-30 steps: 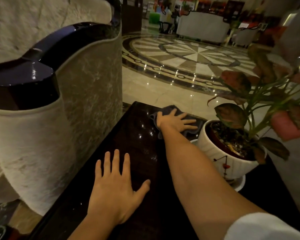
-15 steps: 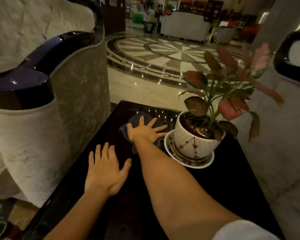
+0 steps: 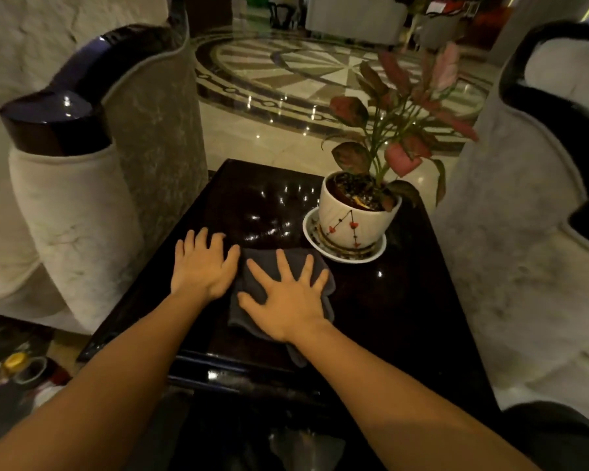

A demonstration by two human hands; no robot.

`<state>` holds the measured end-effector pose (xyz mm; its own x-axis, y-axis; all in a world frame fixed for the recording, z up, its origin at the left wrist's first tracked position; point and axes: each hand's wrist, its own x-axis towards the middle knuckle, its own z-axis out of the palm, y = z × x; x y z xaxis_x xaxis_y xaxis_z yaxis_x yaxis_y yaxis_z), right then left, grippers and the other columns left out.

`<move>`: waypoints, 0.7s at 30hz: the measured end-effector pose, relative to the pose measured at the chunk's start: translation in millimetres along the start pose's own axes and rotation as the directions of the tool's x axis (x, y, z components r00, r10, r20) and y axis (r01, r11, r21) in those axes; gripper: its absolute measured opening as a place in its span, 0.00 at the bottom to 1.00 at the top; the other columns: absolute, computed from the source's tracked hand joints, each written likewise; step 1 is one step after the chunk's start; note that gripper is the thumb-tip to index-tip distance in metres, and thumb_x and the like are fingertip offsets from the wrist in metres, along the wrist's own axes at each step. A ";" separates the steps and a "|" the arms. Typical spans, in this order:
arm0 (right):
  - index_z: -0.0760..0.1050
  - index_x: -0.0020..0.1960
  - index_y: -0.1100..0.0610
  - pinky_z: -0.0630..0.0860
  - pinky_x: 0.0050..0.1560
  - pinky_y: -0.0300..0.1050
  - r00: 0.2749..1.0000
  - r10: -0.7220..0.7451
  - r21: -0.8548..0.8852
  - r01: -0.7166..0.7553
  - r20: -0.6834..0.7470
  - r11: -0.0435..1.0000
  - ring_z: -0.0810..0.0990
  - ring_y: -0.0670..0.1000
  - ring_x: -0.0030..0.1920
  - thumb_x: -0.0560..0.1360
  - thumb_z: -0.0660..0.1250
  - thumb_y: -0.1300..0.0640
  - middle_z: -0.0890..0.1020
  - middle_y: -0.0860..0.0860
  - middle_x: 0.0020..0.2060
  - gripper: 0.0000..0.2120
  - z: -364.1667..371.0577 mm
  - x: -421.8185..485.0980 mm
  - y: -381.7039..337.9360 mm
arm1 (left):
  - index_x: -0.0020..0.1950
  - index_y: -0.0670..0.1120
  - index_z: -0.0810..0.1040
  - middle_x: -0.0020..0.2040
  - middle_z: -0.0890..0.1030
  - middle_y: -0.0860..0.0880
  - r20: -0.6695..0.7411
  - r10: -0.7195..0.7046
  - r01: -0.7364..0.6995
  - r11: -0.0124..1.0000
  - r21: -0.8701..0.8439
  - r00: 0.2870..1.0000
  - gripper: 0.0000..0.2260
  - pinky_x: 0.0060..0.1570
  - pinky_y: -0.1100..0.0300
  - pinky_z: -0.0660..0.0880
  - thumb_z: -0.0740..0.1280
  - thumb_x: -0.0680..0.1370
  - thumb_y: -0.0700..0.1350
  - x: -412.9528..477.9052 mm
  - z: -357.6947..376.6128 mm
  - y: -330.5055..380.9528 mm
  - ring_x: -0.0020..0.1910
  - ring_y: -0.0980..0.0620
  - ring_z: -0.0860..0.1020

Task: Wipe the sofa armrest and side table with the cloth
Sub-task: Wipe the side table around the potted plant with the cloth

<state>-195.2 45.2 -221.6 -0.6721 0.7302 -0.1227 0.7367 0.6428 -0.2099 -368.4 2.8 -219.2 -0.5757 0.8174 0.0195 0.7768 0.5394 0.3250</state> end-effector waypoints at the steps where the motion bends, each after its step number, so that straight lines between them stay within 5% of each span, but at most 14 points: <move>1: 0.38 0.74 0.26 0.29 0.67 0.77 1.000 -0.012 -0.004 0.012 0.004 1.000 0.32 0.72 0.76 0.70 0.41 0.21 0.40 0.49 0.82 0.35 3.4 -18.9 7.4 | 0.77 0.49 0.60 0.79 0.57 0.40 0.020 0.010 -0.011 0.999 0.051 1.000 0.30 0.77 0.42 0.47 0.49 0.80 0.63 -1.1 0.3 1.4 0.79 0.39 0.50; 8: 0.36 0.73 0.25 0.30 0.69 0.75 0.997 0.005 0.007 -0.005 -0.072 1.000 0.34 0.70 0.77 0.70 0.42 0.20 0.43 0.47 0.82 0.35 6.8 -97.4 58.2 | 0.79 0.48 0.55 0.80 0.52 0.39 0.096 -0.021 0.006 0.988 0.152 0.995 0.40 0.76 0.40 0.47 0.53 0.75 0.71 -10.3 -6.3 16.8 0.78 0.36 0.48; 12: 0.37 0.75 0.27 0.31 0.70 0.75 0.996 0.020 0.000 -0.020 -0.084 1.000 0.35 0.70 0.77 0.70 0.41 0.20 0.44 0.48 0.82 0.36 3.4 -114.8 80.1 | 0.73 0.53 0.68 0.77 0.64 0.42 0.118 0.136 -0.140 0.990 0.025 0.984 0.37 0.75 0.42 0.54 0.49 0.72 0.72 -61.9 6.2 75.0 0.76 0.37 0.57; 15: 0.39 0.76 0.29 0.33 0.71 0.75 0.997 0.007 -0.013 -0.008 -0.074 1.000 0.37 0.71 0.77 0.68 0.38 0.19 0.46 0.49 0.82 0.38 3.1 -128.4 101.7 | 0.66 0.55 0.75 0.72 0.71 0.47 0.123 0.305 -0.305 0.952 -0.018 0.944 0.30 0.68 0.43 0.61 0.53 0.72 0.69 -100.9 22.3 112.0 0.71 0.40 0.61; 18: 0.55 0.77 0.35 0.44 0.71 0.78 0.996 0.018 -0.001 -0.019 -0.088 1.000 0.48 0.75 0.77 0.72 0.44 0.21 0.55 0.53 0.81 0.38 -3.3 -149.8 117.7 | 0.60 0.55 0.77 0.71 0.69 0.49 0.167 0.293 -0.274 0.953 -0.127 0.941 0.18 0.64 0.43 0.62 0.63 0.75 0.63 -111.4 31.3 135.2 0.69 0.41 0.61; 21: 0.48 0.80 0.37 0.43 0.71 0.78 0.995 0.064 0.014 -0.066 0.082 0.998 0.43 0.73 0.77 0.72 0.48 0.22 0.49 0.52 0.82 0.41 -18.4 -180.2 129.1 | 0.55 0.49 0.78 0.67 0.71 0.48 0.174 0.265 -0.232 0.954 -0.190 0.948 0.11 0.60 0.45 0.65 0.66 0.77 0.54 -136.2 31.7 164.1 0.66 0.41 0.63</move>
<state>22.3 0.8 -208.7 -0.6273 0.7485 -0.2152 0.7781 0.5904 -0.2145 -154.4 -13.7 -198.5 -0.2956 0.9534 -0.0598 0.8262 0.2866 0.4850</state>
